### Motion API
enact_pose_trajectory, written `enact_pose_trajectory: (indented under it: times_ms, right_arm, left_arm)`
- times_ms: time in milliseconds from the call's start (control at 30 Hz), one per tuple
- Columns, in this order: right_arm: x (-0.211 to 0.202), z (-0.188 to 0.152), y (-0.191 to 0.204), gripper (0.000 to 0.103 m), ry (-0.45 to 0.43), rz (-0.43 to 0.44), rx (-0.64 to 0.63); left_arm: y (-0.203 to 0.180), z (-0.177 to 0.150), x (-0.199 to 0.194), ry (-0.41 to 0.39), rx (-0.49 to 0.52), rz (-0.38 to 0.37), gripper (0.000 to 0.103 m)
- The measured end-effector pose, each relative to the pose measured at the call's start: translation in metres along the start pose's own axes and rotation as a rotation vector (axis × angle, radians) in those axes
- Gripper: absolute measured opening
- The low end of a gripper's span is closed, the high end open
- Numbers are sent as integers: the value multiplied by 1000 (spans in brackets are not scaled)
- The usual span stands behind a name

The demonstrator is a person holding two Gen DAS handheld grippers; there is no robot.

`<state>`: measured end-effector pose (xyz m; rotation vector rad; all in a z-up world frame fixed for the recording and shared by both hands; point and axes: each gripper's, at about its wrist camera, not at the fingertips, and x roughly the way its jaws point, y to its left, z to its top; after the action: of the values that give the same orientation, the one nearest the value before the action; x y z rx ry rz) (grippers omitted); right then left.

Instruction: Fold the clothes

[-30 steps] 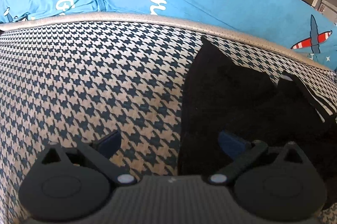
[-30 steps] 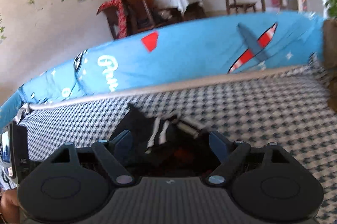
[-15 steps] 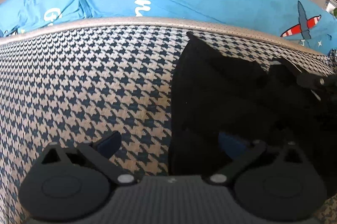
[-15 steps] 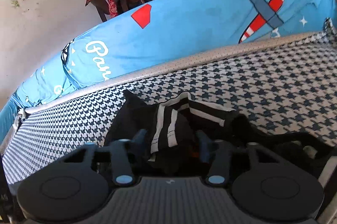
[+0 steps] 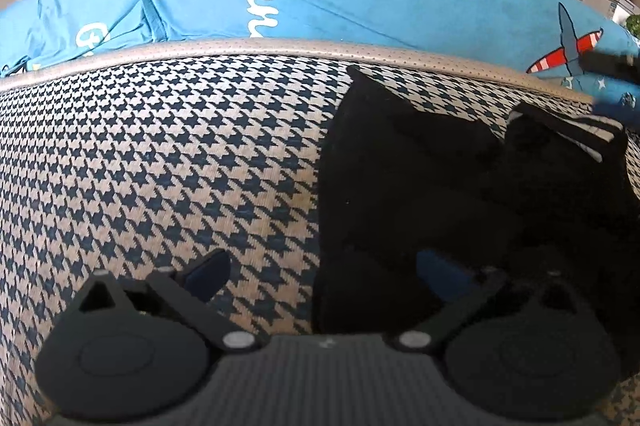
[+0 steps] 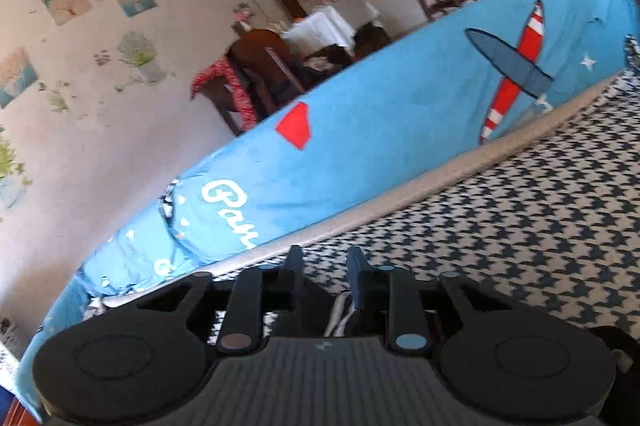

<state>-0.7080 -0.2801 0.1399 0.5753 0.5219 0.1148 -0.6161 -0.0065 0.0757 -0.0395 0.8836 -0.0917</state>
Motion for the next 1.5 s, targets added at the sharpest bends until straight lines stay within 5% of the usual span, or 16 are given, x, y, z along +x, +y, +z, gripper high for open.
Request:
enact_pose_trajectory:
  times_ms: [133, 433, 567, 633, 1167, 1367, 1433, 1500]
  right_arm:
    - [10, -5, -4, 52, 120, -58, 10]
    - [32, -29, -7, 58, 218, -92, -5]
    - [42, -39, -8, 23, 260, -106, -11]
    - [45, -38, -11, 14, 257, -94, 15]
    - [16, 21, 2, 7, -132, -138, -59]
    - [6, 40, 16, 8, -293, -278, -166]
    - [6, 43, 20, 17, -325, -353, -205]
    - [16, 44, 18, 49, -259, -428, -247]
  left_arm:
    - [7, 4, 0, -2, -30, -2, 103]
    - [3, 1, 10, 16, -23, 24, 103]
    - [1, -1, 12, 27, -11, 23, 103]
    - [1, -2, 13, 30, -13, 22, 103]
    - [5, -2, 15, 44, -33, 29, 103]
    - [6, -1, 14, 49, -42, 22, 103]
    - [6, 0, 15, 52, -44, 19, 103]
    - [6, 0, 14, 54, -48, 16, 103]
